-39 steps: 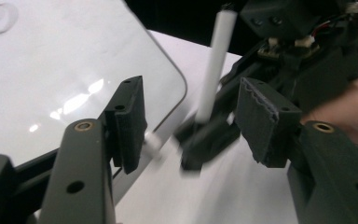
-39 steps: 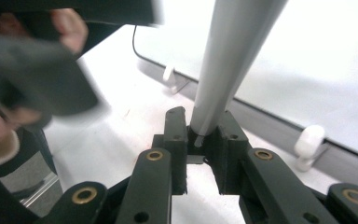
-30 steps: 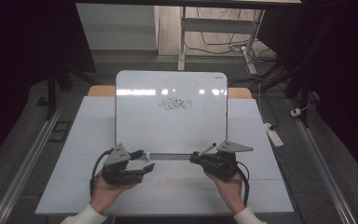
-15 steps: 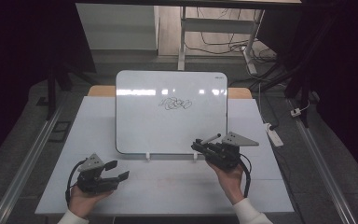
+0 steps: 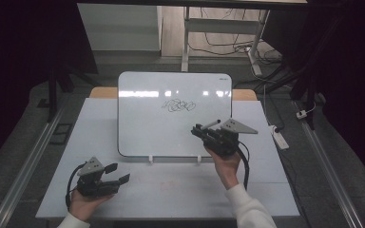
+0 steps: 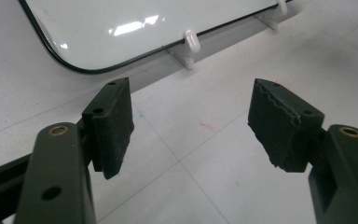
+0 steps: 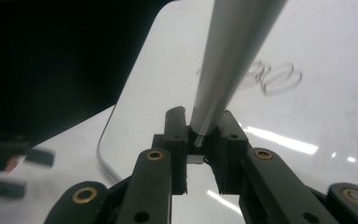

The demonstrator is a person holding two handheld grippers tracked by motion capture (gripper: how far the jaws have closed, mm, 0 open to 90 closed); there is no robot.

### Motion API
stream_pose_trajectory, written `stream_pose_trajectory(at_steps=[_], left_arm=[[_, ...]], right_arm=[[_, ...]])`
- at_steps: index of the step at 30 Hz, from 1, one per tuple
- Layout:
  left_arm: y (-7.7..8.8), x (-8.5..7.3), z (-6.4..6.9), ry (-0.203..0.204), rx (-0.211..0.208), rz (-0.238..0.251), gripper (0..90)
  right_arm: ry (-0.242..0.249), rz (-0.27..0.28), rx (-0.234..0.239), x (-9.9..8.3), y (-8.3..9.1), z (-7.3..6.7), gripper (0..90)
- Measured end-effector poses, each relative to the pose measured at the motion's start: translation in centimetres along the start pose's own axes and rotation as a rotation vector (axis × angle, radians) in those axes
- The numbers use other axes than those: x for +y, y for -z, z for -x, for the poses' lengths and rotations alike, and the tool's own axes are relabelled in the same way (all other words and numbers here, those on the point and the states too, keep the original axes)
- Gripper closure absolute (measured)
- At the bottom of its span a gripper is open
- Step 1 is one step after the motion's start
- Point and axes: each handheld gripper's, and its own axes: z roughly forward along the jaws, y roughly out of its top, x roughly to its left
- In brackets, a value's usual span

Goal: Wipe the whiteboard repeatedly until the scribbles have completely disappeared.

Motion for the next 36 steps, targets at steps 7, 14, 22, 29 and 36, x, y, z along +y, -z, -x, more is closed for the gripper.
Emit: stream_pose_trajectory(at_steps=[7,14,22,29,36], left_arm=[[-0.1,-0.2,-0.2,-0.002,0.008,0.007,31.7],[-0.2,-0.3,-0.5,0.003,0.006,0.011,31.8],[-0.6,-0.2,-0.2,-0.006,0.003,0.007,32.0],[-0.4,-0.3,-0.6,0.002,0.003,0.009,32.2],[-0.5,-0.3,-0.6,0.001,0.007,0.008,32.2]], right_arm=[[0.077,0.004,-0.053,2.6,-4.1,0.2,77.6],[0.086,0.014,-0.077,4.4,-7.5,1.2,77.6],[0.089,0.017,-0.145,5.5,-9.8,3.1,77.6],[0.122,-0.006,-0.109,5.4,-12.1,2.6,77.6],[0.144,-0.045,-0.113,4.7,-13.3,2.1,77.6]])
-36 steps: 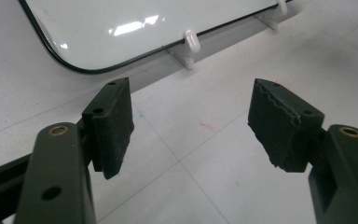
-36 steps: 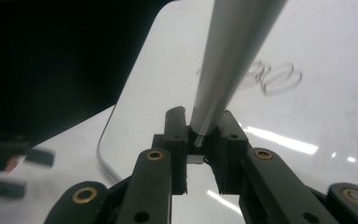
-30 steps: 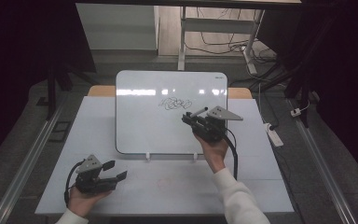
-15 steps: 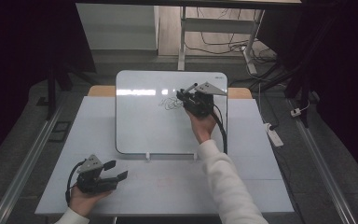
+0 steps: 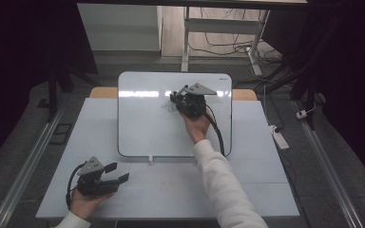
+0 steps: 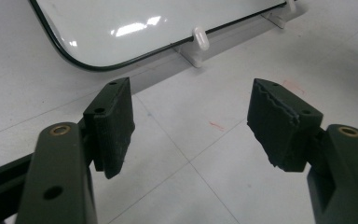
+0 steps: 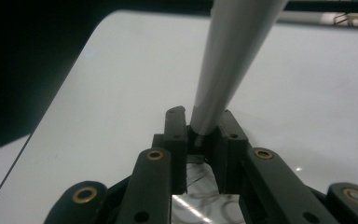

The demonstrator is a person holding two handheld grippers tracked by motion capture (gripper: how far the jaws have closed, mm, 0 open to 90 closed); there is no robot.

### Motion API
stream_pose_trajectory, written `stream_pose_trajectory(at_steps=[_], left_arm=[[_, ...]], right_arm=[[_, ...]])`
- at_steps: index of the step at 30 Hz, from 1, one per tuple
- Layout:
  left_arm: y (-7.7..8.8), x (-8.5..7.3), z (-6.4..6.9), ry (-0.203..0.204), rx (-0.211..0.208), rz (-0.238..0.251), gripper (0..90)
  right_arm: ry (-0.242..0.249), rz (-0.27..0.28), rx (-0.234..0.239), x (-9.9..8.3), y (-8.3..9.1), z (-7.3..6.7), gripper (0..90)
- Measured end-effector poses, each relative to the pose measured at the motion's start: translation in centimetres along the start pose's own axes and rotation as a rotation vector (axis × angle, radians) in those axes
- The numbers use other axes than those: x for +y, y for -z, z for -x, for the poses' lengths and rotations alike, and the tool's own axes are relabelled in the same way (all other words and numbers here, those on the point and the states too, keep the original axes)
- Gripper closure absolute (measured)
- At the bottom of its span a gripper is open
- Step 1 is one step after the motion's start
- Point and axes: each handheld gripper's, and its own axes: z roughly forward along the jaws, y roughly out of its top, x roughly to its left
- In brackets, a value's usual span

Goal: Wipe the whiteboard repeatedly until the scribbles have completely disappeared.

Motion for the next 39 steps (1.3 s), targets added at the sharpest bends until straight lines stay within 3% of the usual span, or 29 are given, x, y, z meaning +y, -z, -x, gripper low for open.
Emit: stream_pose_trajectory(at_steps=[2,5,7,9,10,11,12,14,16,19,20,22,23,26,27,28,29,31,33,34,36,38,39], left_arm=[[-0.1,0.0,0.0,-0.001,-0.002,-0.005,32.2],[-0.2,-0.1,0.0,-0.007,-0.001,-0.011,32.6],[-0.2,-0.1,0.0,-0.004,0.002,-0.008,32.6],[-0.1,-0.1,0.0,-0.003,0.005,-0.006,32.7],[-0.2,0.0,0.0,-0.003,0.005,-0.007,32.7],[-0.2,0.0,0.0,-0.001,0.006,-0.009,32.7],[-0.3,0.0,-0.1,0.0,0.006,-0.01,32.7],[-0.3,0.0,-0.1,0.002,0.009,-0.009,32.6],[-0.2,0.0,0.0,0.001,0.01,-0.007,32.6],[-0.1,-0.1,0.0,-0.001,0.012,-0.006,32.7],[-0.1,-0.1,-0.1,0.001,0.012,-0.005,32.7],[-0.1,-0.1,-0.2,0.005,0.012,-0.006,32.6],[-0.2,-0.1,-0.3,0.006,0.01,-0.007,32.7],[-0.2,-0.1,-0.3,0.005,0.011,-0.01,32.7],[-0.2,-0.1,-0.2,0.003,0.011,-0.009,32.6],[-0.2,-0.1,-0.2,0.002,0.012,-0.008,32.7],[-0.2,-0.1,-0.2,0.002,0.013,-0.006,32.7],[-0.2,-0.1,-0.2,0.003,0.011,-0.007,32.7],[-0.2,0.0,-0.2,0.004,0.012,-0.009,32.7],[-0.3,0.0,-0.3,0.004,0.013,-0.01,32.6],[-0.2,-0.1,-0.2,0.003,0.014,-0.01,32.7],[-0.2,-0.1,-0.1,0.004,0.015,-0.007,32.6],[-0.1,-0.1,-0.1,0.003,0.014,-0.005,32.6]], right_arm=[[0.034,-0.023,0.023,-0.3,-0.4,-0.7,77.6],[0.069,-0.022,0.018,-0.3,-0.4,-1.1,77.6],[0.046,0.001,-0.021,0.0,-0.1,-0.3,77.6],[-0.01,0.032,-0.043,0.1,0.3,0.5,77.6],[-0.024,0.034,-0.038,0.0,0.3,0.5,77.6],[0.003,-0.001,0.024,-0.6,-0.4,-0.8,77.6],[0.003,-0.001,0.024,-0.6,-0.4,-0.8,77.6],[0.071,-0.037,0.064,-1.0,-1.0,-2.2,77.6],[0.074,-0.029,0.059,-0.9,-1.2,-2.2,77.7],[-0.003,0.029,-0.02,-0.1,-0.6,-0.5,77.6],[-0.003,0.029,-0.02,-0.1,-0.6,-0.5,77.6],[0.007,0.02,-0.01,-0.1,-0.7,-0.7,77.6],[0.056,-0.018,0.059,-0.6,-1.2,-1.7,77.6],[0.075,-0.029,0.071,-0.8,-1.3,-2.0,77.6],[0.071,-0.026,0.069,-0.7,-1.3,-1.8,77.6],[0.053,-0.001,0.032,-0.4,-1.1,-1.3,77.7],[-0.016,0.024,0.019,-0.4,-0.9,-0.9,77.6],[-0.014,0.016,0.03,-0.6,-1.0,-1.1,77.6],[0.06,-0.032,0.083,-1.2,-1.5,-2.6,77.6],[0.108,-0.041,0.088,-1.5,-1.5,-3.3,77.6],[0.089,-0.024,0.069,-1.5,-1.4,-3.0,77.7],[-0.007,0.024,0.017,-1.2,-0.9,-1.6,77.7],[-0.007,0.024,0.017,-1.2,-0.9,-1.6,77.7]])
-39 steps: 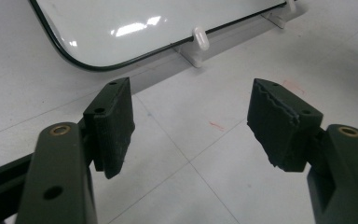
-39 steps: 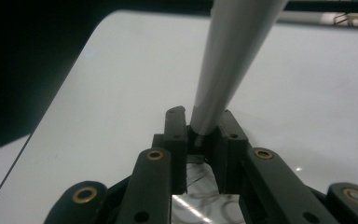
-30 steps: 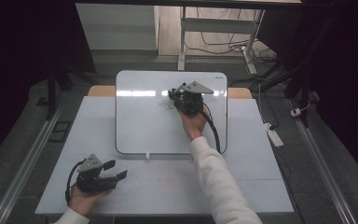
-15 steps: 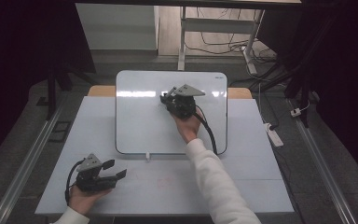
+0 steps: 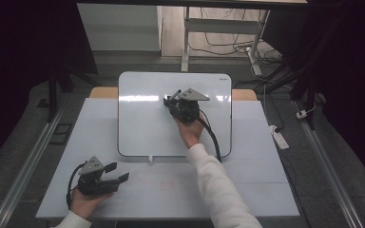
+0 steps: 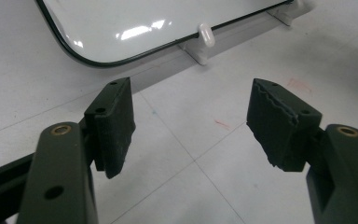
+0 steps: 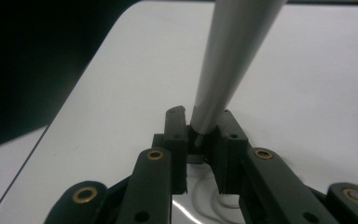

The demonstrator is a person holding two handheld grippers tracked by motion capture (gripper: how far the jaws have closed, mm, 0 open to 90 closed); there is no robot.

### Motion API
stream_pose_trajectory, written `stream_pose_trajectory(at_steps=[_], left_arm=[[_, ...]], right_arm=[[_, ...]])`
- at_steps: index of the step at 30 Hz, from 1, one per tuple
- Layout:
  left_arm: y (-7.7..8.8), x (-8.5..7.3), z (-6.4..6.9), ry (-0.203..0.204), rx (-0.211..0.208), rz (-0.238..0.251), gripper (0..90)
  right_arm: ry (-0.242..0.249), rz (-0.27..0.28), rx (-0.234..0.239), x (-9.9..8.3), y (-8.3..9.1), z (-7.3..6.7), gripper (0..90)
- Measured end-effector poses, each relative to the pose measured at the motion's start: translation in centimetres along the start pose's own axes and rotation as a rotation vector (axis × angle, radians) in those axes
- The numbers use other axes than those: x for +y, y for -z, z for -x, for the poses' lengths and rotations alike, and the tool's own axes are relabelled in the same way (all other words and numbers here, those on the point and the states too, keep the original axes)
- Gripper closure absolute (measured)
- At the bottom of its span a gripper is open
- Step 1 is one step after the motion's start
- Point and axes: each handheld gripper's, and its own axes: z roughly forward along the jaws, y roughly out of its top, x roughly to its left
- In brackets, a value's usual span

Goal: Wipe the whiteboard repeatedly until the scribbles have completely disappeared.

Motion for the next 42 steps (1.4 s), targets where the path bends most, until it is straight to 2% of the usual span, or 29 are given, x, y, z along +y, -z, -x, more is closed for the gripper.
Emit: stream_pose_trajectory(at_steps=[1,2,3,5,6,8,9,10,12,13,15,16,17,19,20,21,22,25,27,28,29,32,33,34,37,39,40,41,42], left_arm=[[0.0,0.0,0.0,0.0,-0.001,0.0,32.7],[-0.1,0.0,0.0,0.0,-0.003,-0.002,32.7],[-0.1,0.0,-0.1,0.0,-0.003,-0.005,32.6],[-0.2,0.0,0.0,0.0,-0.004,-0.007,32.7],[-0.2,0.0,0.0,-0.002,-0.004,-0.007,32.6],[-0.1,0.0,0.0,0.0,-0.003,-0.006,32.6],[0.0,0.0,0.0,0.0,0.0,-0.003,32.6],[0.0,0.0,0.0,0.001,0.001,-0.002,32.6],[-0.1,0.0,-0.1,0.005,-0.001,-0.005,32.6],[-0.2,0.0,-0.1,0.005,-0.001,-0.008,32.6],[-0.2,0.0,-0.1,0.004,-0.001,-0.009,32.6],[-0.2,0.0,0.0,0.002,-0.002,-0.009,32.6],[-0.1,0.0,0.0,0.001,-0.002,-0.009,32.6],[-0.1,0.0,0.1,0.004,-0.003,-0.005,32.6],[-0.1,0.0,0.1,0.003,-0.005,-0.006,32.6],[-0.2,0.0,0.1,0.002,-0.003,-0.006,32.6],[-0.3,0.0,0.0,0.001,-0.003,-0.008,32.6],[-0.3,0.0,0.0,0.001,-0.005,-0.012,32.6],[-0.2,0.1,0.1,0.001,-0.004,-0.009,32.6],[-0.2,0.1,0.1,0.0,-0.005,-0.008,32.6],[-0.2,0.0,0.1,-0.001,-0.005,-0.008,32.6],[-0.3,0.0,-0.1,0.008,-0.01,-0.013,32.6],[-0.4,0.0,-0.1,0.01,-0.013,-0.013,32.5],[-0.4,0.1,-0.1,0.008,-0.013,-0.011,32.5],[-0.2,0.0,0.0,0.003,-0.011,-0.007,32.5],[-0.2,0.0,-0.1,0.008,-0.009,-0.006,32.6],[-0.2,0.0,-0.1,0.009,-0.011,-0.007,32.6],[-0.3,0.0,-0.2,0.01,-0.01,-0.009,32.5],[-0.4,0.0,-0.2,0.01,-0.012,-0.013,32.5]], right_arm=[[0.029,-0.01,-0.001,-0.1,0.0,-0.7,77.7],[0.029,-0.01,-0.001,-0.1,0.0,-0.7,77.7],[0.085,-0.039,0.045,-0.7,-0.3,-1.7,77.7],[0.105,-0.044,0.046,-0.8,-0.3,-1.8,77.7],[0.096,-0.041,0.045,-0.7,-0.2,-1.4,77.7],[0.006,0.006,-0.004,-0.4,0.4,0.1,77.7],[-0.017,0.018,-0.026,-0.2,0.6,0.6,77.7],[-0.005,0.018,-0.027,-0.2,0.7,0.5,77.7],[0.063,-0.052,0.06,-0.8,0.2,-1.0,77.7],[0.104,-0.073,0.065,-0.8,0.2,-1.4,77.7],[0.129,-0.083,0.058,-0.6,0.3,-1.2,77.7],[0.11,-0.068,0.031,-0.3,0.5,-0.6,77.7],[0.042,-0.027,-0.026,0.2,1.1,0.8,77.6],[0.025,-0.025,-0.023,0.2,1.2,1.1,77.7],[0.039,-0.031,-0.024,0.1,1.2,0.8,77.7],[0.076,-0.063,0.018,-0.1,1.0,0.2,77.7],[0.16,-0.114,0.047,-0.2,0.8,-0.5,77.7],[0.13,-0.098,0.013,0.5,1.0,0.4,77.6],[0.054,-0.057,-0.018,1.0,1.4,1.7,77.6],[0.031,-0.053,-0.016,1.0,1.4,2.1,77.6],[0.031,-0.053,-0.018,0.9,1.4,1.9,77.6],[0.093,-0.102,0.053,0.4,1.1,0.6,77.6],[0.113,-0.106,0.053,0.3,1.0,0.6,77.6],[0.096,-0.101,0.056,0.4,1.0,0.9,77.6],[0.005,-0.028,-0.02,1.2,1.6,2.8,77.6],[0.001,-0.013,-0.044,1.3,1.8,3.4,77.6],[0.003,-0.011,-0.044,1.2,1.9,3.2,77.6],[0.027,-0.041,0.009,0.7,1.7,2.3,77.6],[0.027,-0.041,0.009,0.7,1.7,2.3,77.6]])
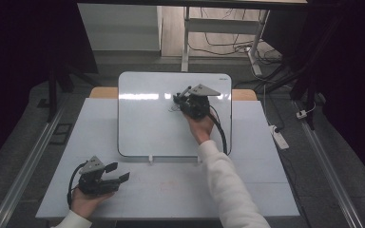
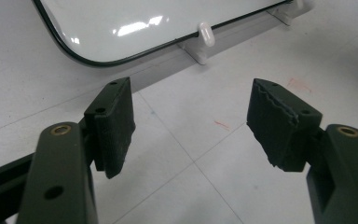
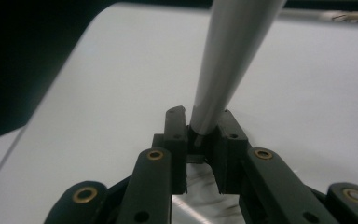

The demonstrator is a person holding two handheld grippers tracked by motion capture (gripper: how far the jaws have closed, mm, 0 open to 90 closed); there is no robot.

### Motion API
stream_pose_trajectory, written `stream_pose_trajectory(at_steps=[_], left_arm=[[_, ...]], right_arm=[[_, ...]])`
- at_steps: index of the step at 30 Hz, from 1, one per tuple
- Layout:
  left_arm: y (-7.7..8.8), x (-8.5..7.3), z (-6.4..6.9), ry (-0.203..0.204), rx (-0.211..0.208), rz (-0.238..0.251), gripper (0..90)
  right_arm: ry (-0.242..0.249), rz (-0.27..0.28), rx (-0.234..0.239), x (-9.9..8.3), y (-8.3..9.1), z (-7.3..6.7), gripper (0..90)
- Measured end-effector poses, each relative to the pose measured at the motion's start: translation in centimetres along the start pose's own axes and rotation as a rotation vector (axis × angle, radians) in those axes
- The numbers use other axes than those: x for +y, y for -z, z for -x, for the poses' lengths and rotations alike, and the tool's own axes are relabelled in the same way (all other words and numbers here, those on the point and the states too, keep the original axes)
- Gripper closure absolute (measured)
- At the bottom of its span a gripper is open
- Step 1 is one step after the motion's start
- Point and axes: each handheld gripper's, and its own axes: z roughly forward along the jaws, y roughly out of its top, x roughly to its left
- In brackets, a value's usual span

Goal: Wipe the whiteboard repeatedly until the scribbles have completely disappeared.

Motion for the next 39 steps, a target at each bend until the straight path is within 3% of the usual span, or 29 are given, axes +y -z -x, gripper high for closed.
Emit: stream_pose_trajectory(at_steps=[2,3,5,7,9,10,12,13,15,17,19,20,21,22,23,25,26,28,30,32,34,35,36,37,38,39], left_arm=[[0.0,0.0,0.0,-0.003,0.0,-0.002,32.6],[0.0,0.0,0.0,-0.003,0.001,-0.001,32.5],[0.0,0.0,0.1,-0.003,0.002,-0.002,32.6],[0.1,0.0,0.1,-0.003,0.002,0.0,32.5],[0.1,0.0,0.1,-0.003,0.003,0.002,32.6],[0.1,0.0,0.0,-0.001,0.002,0.001,32.6],[0.0,0.0,-0.1,0.0,0.002,-0.003,32.6],[0.0,0.0,-0.1,0.0,0.003,-0.004,32.5],[0.1,-0.1,-0.1,-0.003,0.004,0.001,32.6],[0.1,-0.1,0.0,-0.004,0.006,0.0,32.6],[0.1,-0.1,0.0,0.0,0.005,0.004,32.6],[0.1,0.0,0.0,0.0,0.006,0.004,32.5],[0.1,0.0,0.0,-0.002,0.006,0.003,32.6],[0.0,0.0,0.0,-0.003,0.004,-0.001,32.6],[0.0,0.0,0.0,-0.005,0.004,-0.003,32.6],[-0.1,0.0,0.0,-0.004,0.003,-0.003,32.6],[-0.1,0.0,0.0,-0.004,0.002,-0.002,32.6],[0.0,0.0,0.1,-0.006,0.003,-0.003,32.6],[0.0,0.0,0.2,-0.006,0.003,-0.003,32.7],[0.0,0.0,0.1,-0.003,0.001,-0.003,32.8],[0.0,0.0,0.0,0.0,0.001,-0.003,32.9],[-0.1,0.0,0.0,0.003,0.001,-0.005,32.9],[-0.1,0.0,0.0,0.002,0.0,-0.006,33.0],[-0.1,0.0,0.0,0.0,0.001,-0.006,33.0],[0.0,0.0,0.0,-0.004,0.001,-0.005,33.0],[0.1,-0.1,0.1,-0.005,0.0,-0.003,33.0]], right_arm=[[0.075,-0.059,0.069,-0.9,-0.4,-1.4,77.7],[0.101,-0.062,0.063,-1.1,-0.3,-1.6,77.7],[0.072,-0.041,0.04,-0.7,0.0,-0.9,77.7],[0.013,0.008,-0.043,-0.2,0.7,0.6,77.7],[-0.03,0.035,-0.058,0.0,1.0,1.4,77.7],[-0.019,0.034,-0.061,-0.1,1.0,1.2,77.7],[0.015,-0.003,-0.001,-0.5,0.7,0.2,77.7],[0.044,-0.037,0.057,-1.0,0.4,-0.5,77.7],[0.123,-0.065,0.06,-1.3,0.5,-1.0,77.7],[0.092,-0.043,0.015,-0.8,0.9,-0.1,77.7],[0.013,0.012,-0.042,-0.4,1.5,1.5,77.7],[-0.005,0.017,-0.041,-0.4,1.6,1.7,77.7],[-0.008,0.022,-0.05,-0.6,1.5,1.5,77.7],[0.016,0.003,-0.01,-1.0,1.2,0.4,77.6],[0.016,0.003,-0.01,-1.0,1.2,0.4,77.6],[0.049,-0.029,0.053,-1.6,0.6,-0.8,77.7],[0.064,-0.039,0.058,-1.8,0.4,-1.3,77.7],[0.076,-0.032,0.035,-1.4,0.3,-1.2,77.7],[0.021,0.005,-0.01,-1.0,0.4,-0.8,77.7],[0.026,-0.006,0.01,-1.2,0.1,-1.2,77.6],[0.092,-0.049,0.063,-1.8,-0.4,-2.7,77.7],[0.137,-0.056,0.045,-1.9,-0.4,-3.2,77.7],[0.077,-0.025,0.028,-1.7,-0.2,-2.4,77.7],[0.077,-0.025,0.028,-1.7,-0.2,-2.4,77.7],[0.015,0.007,-0.004,-1.6,0.1,-1.5,77.7],[0.015,0.007,-0.004,-1.6,0.1,-1.5,77.7]])
